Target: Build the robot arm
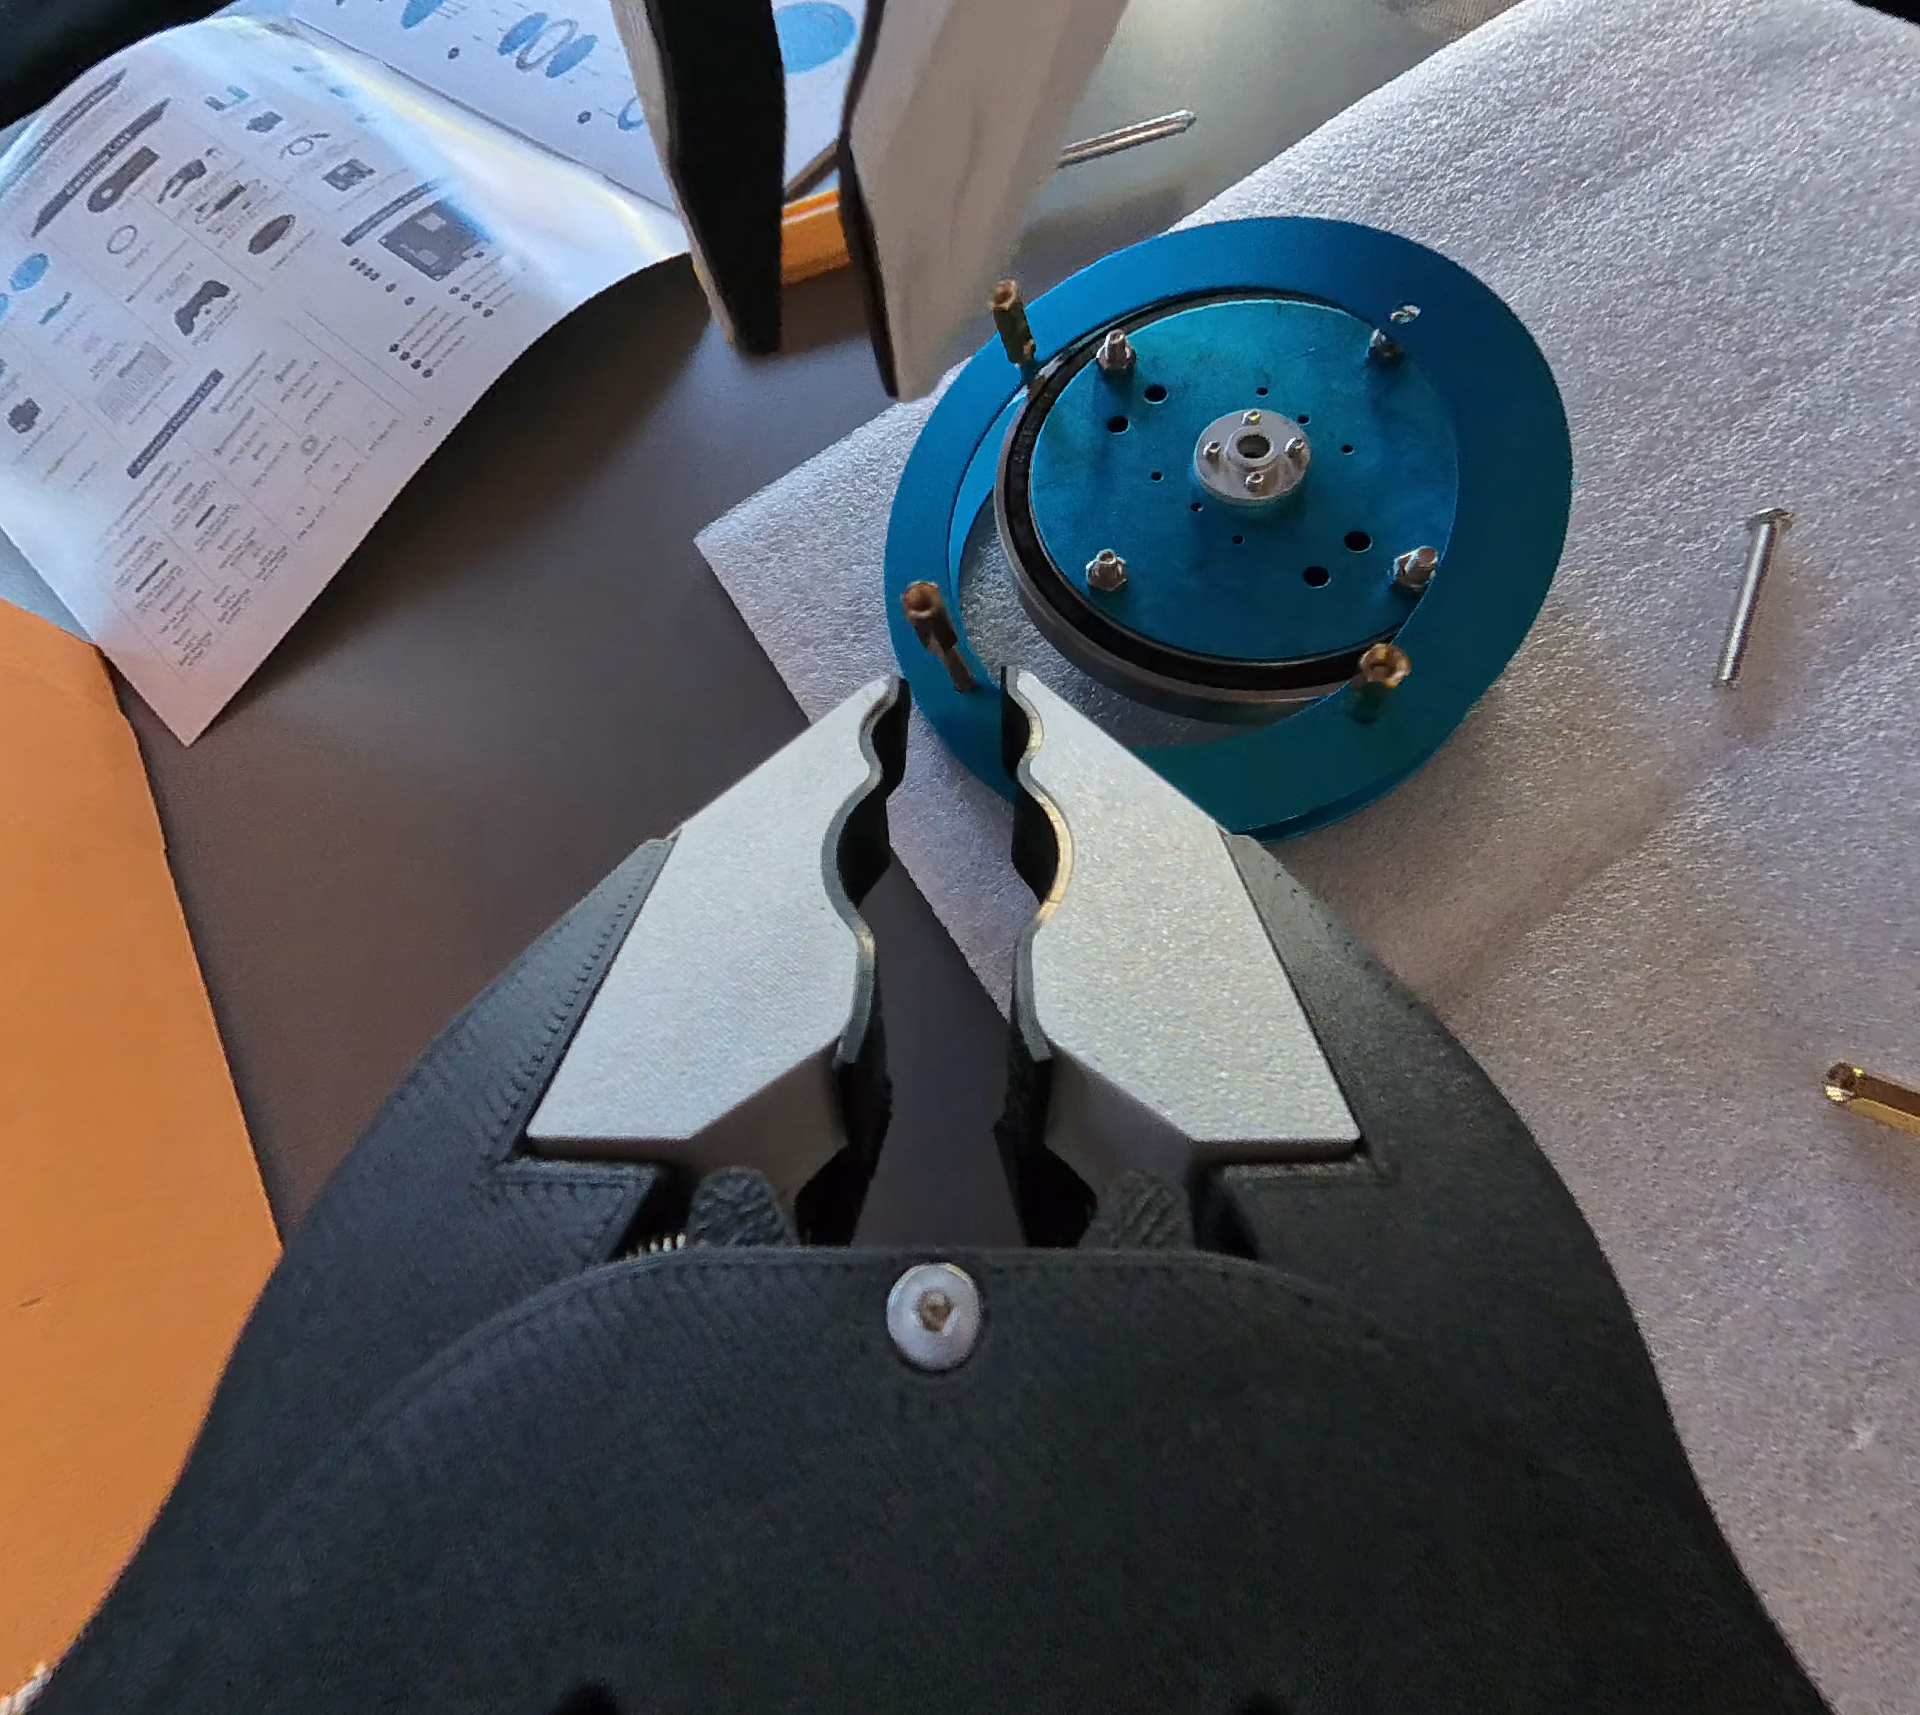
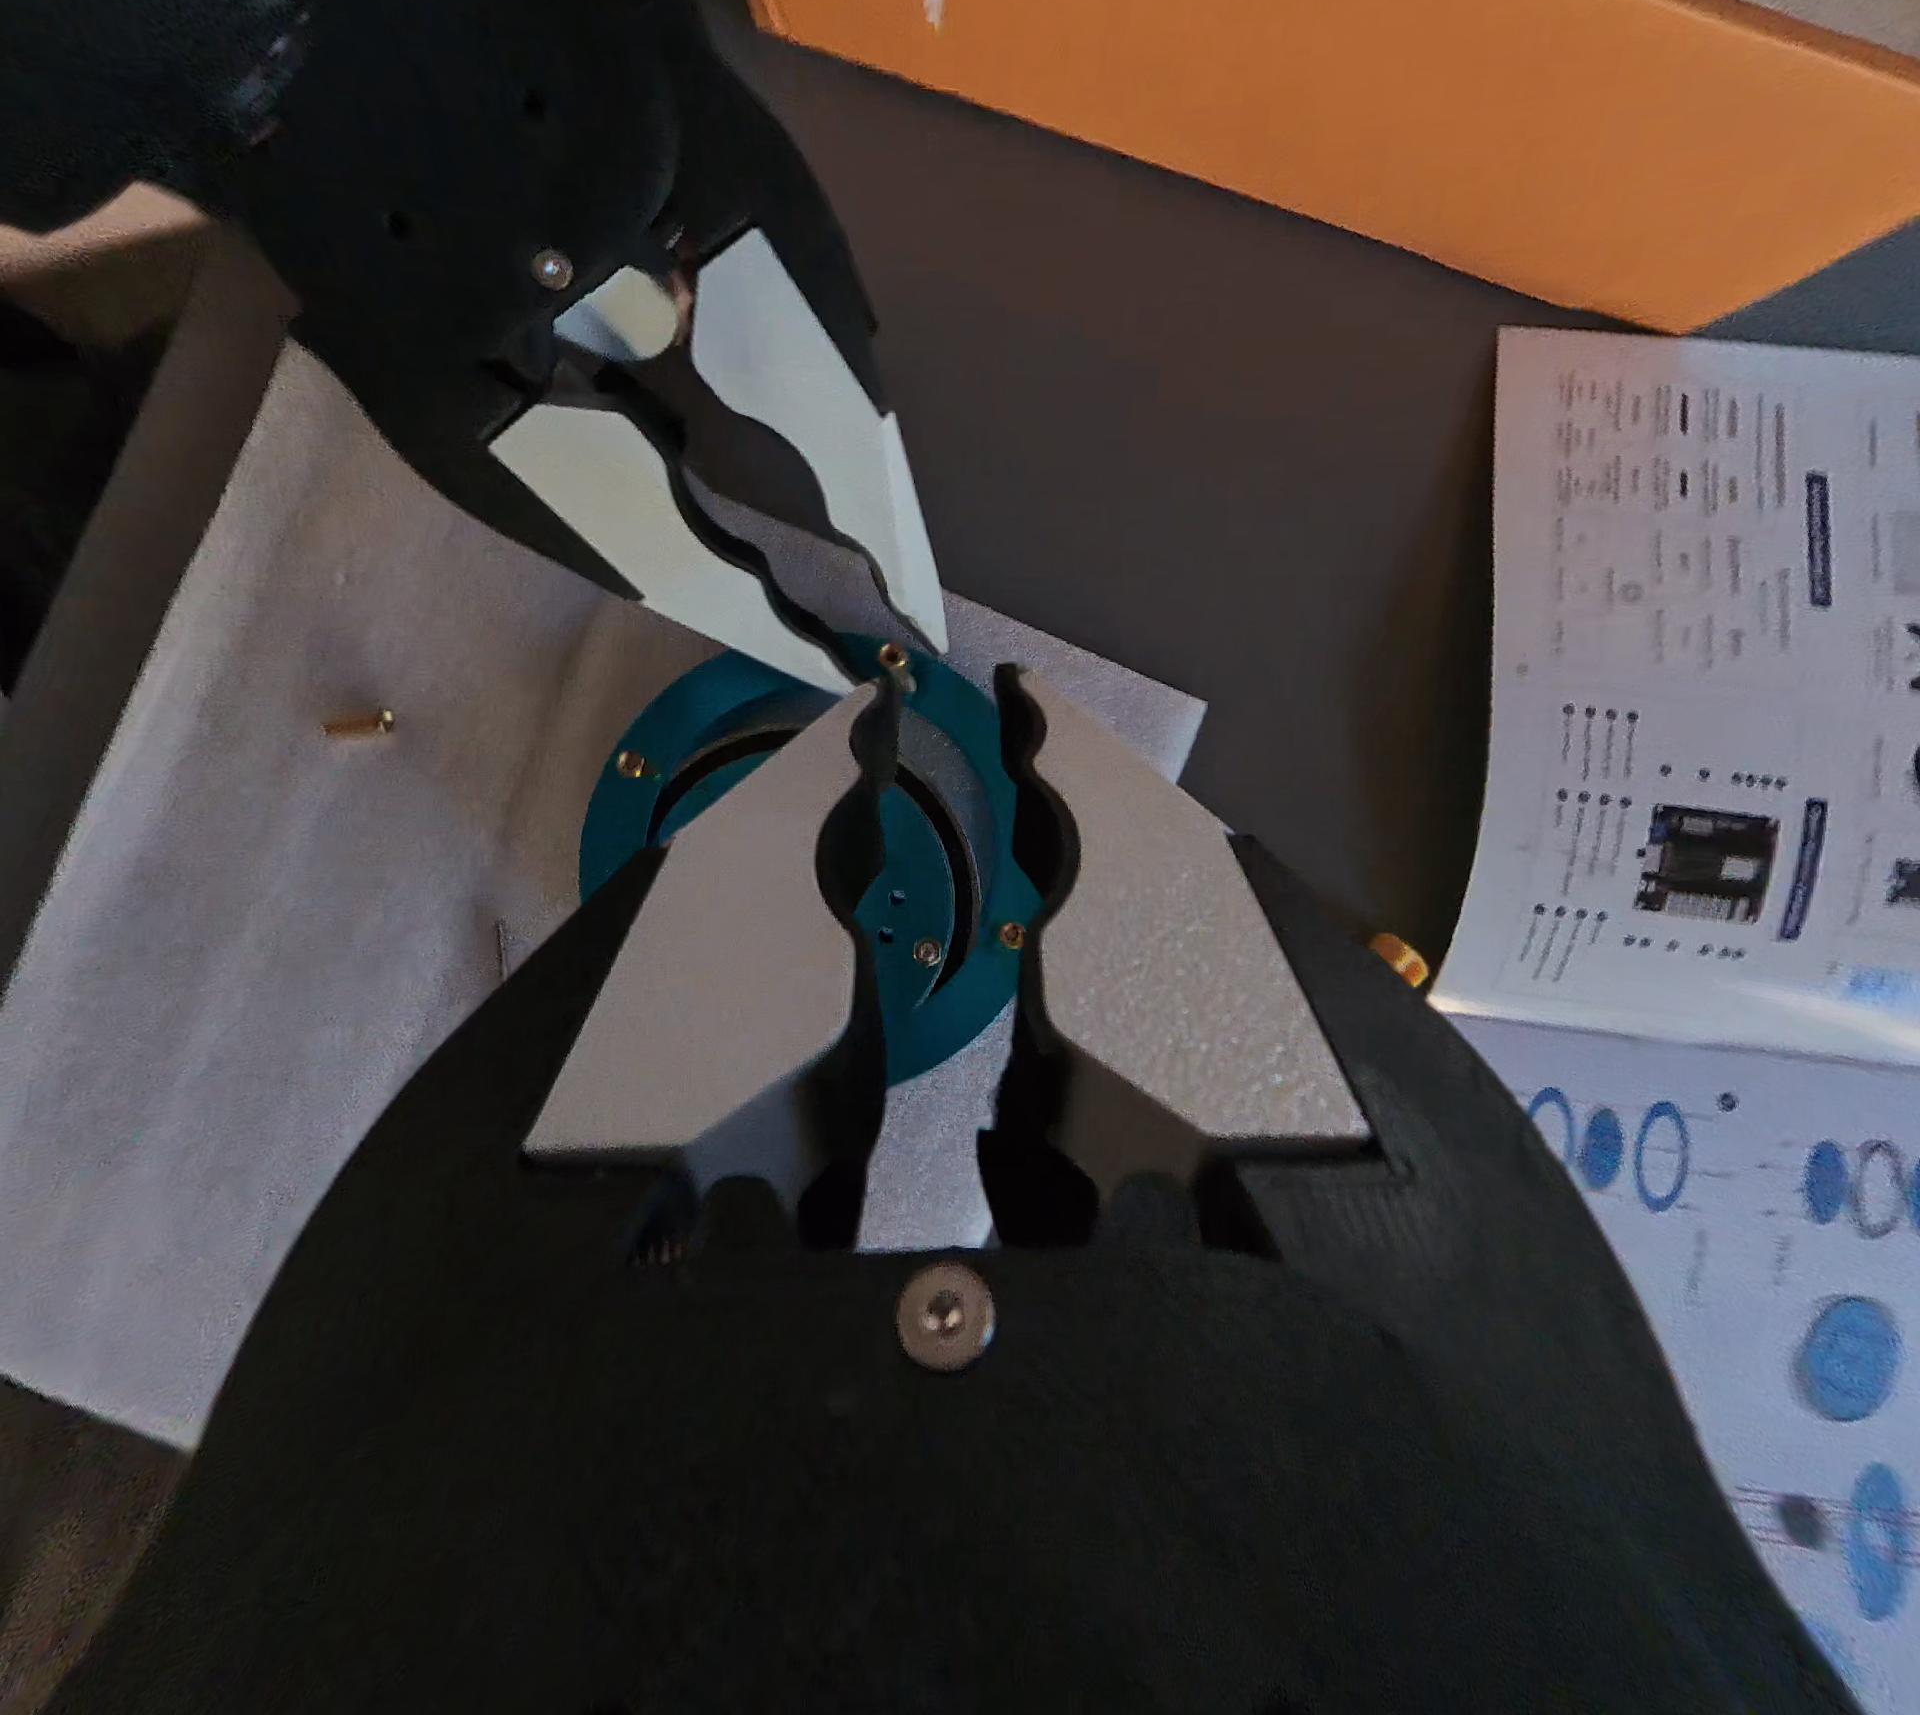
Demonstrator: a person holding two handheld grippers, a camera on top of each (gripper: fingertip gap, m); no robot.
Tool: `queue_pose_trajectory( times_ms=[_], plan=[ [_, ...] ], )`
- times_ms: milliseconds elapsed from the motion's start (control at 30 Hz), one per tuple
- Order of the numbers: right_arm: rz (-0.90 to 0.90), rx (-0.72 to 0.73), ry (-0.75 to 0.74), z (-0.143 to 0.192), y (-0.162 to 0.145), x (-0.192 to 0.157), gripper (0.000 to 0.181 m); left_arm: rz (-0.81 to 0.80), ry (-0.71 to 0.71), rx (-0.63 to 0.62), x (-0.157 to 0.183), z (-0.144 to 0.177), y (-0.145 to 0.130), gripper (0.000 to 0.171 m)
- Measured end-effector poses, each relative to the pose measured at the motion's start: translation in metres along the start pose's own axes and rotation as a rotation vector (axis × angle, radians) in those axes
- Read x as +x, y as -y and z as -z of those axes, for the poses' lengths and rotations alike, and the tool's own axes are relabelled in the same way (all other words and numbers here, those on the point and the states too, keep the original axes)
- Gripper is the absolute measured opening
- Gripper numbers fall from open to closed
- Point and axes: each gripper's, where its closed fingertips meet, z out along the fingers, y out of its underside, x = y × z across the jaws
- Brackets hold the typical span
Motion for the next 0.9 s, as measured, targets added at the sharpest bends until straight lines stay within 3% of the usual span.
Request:
queue_pose_trajectory(
  times_ms=[167,400,600,900],
  plan=[
    [0.182,-0.154,0.012,-0.013,-0.003,-0.006,0.017,0.006,0.004,-0.005,-0.001,0.0,-0.001,0.013],
    [0.056,-0.236,0.114,-0.03,-0.002,-0.009,0.017,-0.007,0.01,0.015,-0.001,-0.001,0.003,0.004],
    [-0.041,-0.319,0.114,-0.033,-0.017,-0.003,0.01,-0.021,0.018,0.008,-0.003,-0.006,0.005,0.003],
    [-0.066,-0.292,0.112,-0.03,-0.014,-0.001,0.009,-0.027,0.024,0.007,-0.003,-0.006,0.004,0.004]
  ],
)
